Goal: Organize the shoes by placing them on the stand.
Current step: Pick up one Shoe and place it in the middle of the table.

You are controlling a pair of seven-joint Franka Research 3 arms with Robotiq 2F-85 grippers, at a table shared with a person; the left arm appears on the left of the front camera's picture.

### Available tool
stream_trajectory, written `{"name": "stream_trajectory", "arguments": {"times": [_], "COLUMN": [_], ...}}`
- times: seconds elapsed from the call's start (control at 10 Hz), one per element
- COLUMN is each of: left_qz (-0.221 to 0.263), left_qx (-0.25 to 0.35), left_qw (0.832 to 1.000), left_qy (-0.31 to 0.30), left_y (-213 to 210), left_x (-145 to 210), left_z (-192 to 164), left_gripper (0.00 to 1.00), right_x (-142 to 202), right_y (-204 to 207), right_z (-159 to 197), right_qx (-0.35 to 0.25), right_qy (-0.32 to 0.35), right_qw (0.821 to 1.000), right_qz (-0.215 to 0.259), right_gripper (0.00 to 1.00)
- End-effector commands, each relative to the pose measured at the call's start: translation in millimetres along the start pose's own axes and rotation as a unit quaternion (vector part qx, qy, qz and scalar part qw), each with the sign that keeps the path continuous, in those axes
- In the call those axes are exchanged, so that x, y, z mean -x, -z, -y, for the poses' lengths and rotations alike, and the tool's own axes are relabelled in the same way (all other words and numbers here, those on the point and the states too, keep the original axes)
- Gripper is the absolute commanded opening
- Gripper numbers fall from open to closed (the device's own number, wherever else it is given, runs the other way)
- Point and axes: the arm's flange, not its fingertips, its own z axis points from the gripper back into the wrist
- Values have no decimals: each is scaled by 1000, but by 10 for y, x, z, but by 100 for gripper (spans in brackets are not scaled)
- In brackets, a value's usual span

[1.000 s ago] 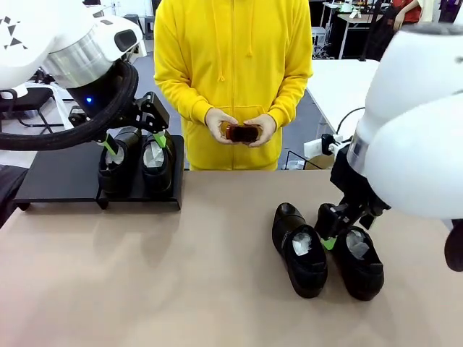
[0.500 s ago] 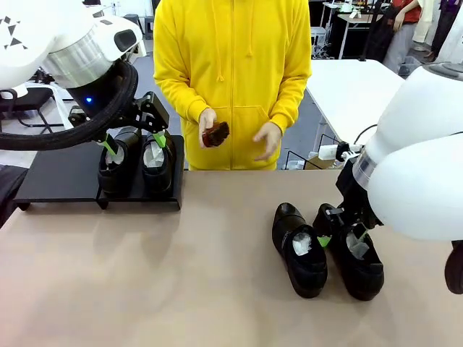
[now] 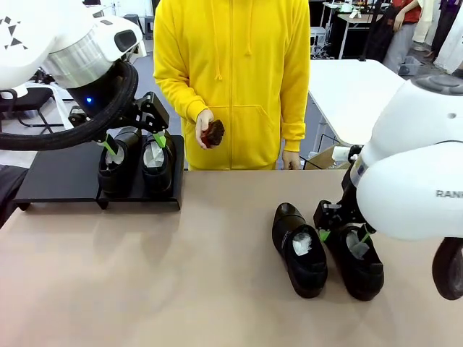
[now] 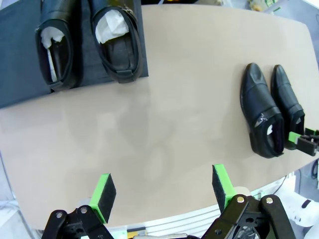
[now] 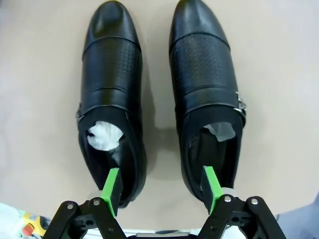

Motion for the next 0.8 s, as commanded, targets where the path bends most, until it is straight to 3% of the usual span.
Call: {"name": "stream_trajectory", "arguments": {"times": [0.0, 0.3, 0.7], "left_qz": [3, 3, 3], "left_qx": [2, 2, 2], "left_qw": [1000, 1000, 1000], "left_qy": [-1, -1, -1], "left_y": [-9, -9, -9], "left_x": [-12, -12, -12], "left_z": [-6, -6, -6], "left_gripper": [100, 100, 100], "right_x": [-74, -62, -65], "right_y": [160, 119, 233], "right_z": [-166, -314, -444], "right_qx": [11, 46, 27], "right_qy": [-14, -26, -45], "right_qw": [1000, 999, 998], "right_qz": [-4, 10, -17], "right_gripper": [83, 83, 83]}}
